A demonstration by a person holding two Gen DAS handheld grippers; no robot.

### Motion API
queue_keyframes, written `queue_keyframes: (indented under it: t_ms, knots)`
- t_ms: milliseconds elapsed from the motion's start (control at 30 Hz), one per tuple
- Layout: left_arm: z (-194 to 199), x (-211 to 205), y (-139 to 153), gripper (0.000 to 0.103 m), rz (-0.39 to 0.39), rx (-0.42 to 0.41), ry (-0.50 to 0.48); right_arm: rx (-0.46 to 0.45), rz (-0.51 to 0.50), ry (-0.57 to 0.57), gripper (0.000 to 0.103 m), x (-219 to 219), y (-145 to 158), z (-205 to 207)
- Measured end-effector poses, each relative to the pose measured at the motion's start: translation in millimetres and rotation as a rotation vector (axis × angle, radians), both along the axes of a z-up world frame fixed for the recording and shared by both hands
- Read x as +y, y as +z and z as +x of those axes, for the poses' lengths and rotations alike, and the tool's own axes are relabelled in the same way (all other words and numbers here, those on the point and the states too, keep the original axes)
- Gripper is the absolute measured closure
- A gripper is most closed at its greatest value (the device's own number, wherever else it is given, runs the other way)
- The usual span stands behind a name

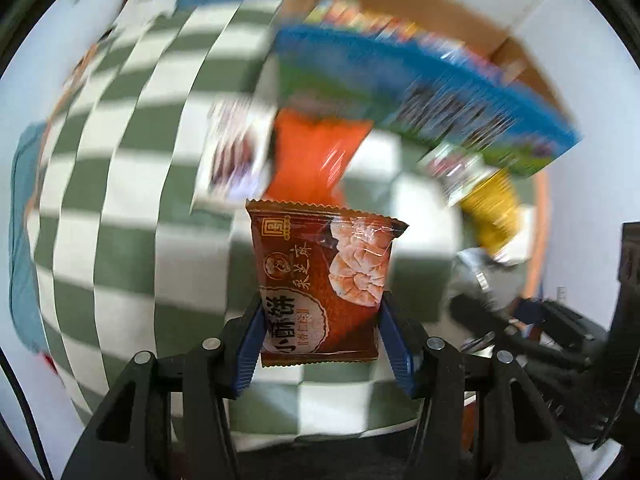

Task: Organize snacks
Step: 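Carry the shrimp packet and oat cookie pack over the box, then open both grippers to drop the packets into the box and lift away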

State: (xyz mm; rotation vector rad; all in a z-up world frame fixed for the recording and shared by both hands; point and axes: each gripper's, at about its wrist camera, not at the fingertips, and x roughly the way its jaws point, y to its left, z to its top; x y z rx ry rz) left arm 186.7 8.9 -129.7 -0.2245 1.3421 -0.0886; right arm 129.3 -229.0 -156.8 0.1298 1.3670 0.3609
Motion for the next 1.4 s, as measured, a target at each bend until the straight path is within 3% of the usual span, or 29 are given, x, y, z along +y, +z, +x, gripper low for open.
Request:
queue_keyframes:
  t_ms: [133, 267, 400, 500, 633, 833, 1067, 1100, 1200, 1400]
  knots:
    - [32, -27, 37, 0.051, -0.031, -0.079, -0.036, -0.101, 0.067, -0.009, 0.054, -10, 61, 27]
    - [92, -36, 69, 0.051, -0.024, -0.135, -0.058, -0.201, 0.110, -0.021, 0.054, -18, 111, 70]
    - [158, -35, 71, 0.051, 0.020, -0.096, -0.094, -0.263, 0.102, -0.033, 0.054, -16, 131, 125]
    - [203, -29, 53, 0.051, 0.043, 0.001, -0.093, -0.237, 0.100, -0.038, 0.054, -10, 121, 162]
    - [245, -19, 15, 0.051, 0.078, 0.126, -0.082, -0.110, 0.109, -0.042, 0.054, 2, 85, 210]
    - [264, -21, -21, 0.051, 0.136, 0.230, -0.107, 0.000, 0.092, -0.049, 0.054, 16, 40, 241]
    - [270, -18, -50, 0.049, 0.119, 0.345, -0.106, 0.114, 0.067, -0.016, 0.053, 28, 1, 259]
    - [270, -17, -53, 0.044, 0.108, 0.350, -0.097, 0.145, 0.064, -0.012, 0.049, 30, -6, 261]
    - [270, -14, -56, 0.028, 0.083, 0.345, -0.081, 0.183, 0.038, 0.000, 0.008, 33, -16, 262]
    - [269, -13, -54, 0.026, 0.089, 0.315, -0.065, 0.194, -0.007, 0.008, 0.006, 32, -16, 260]
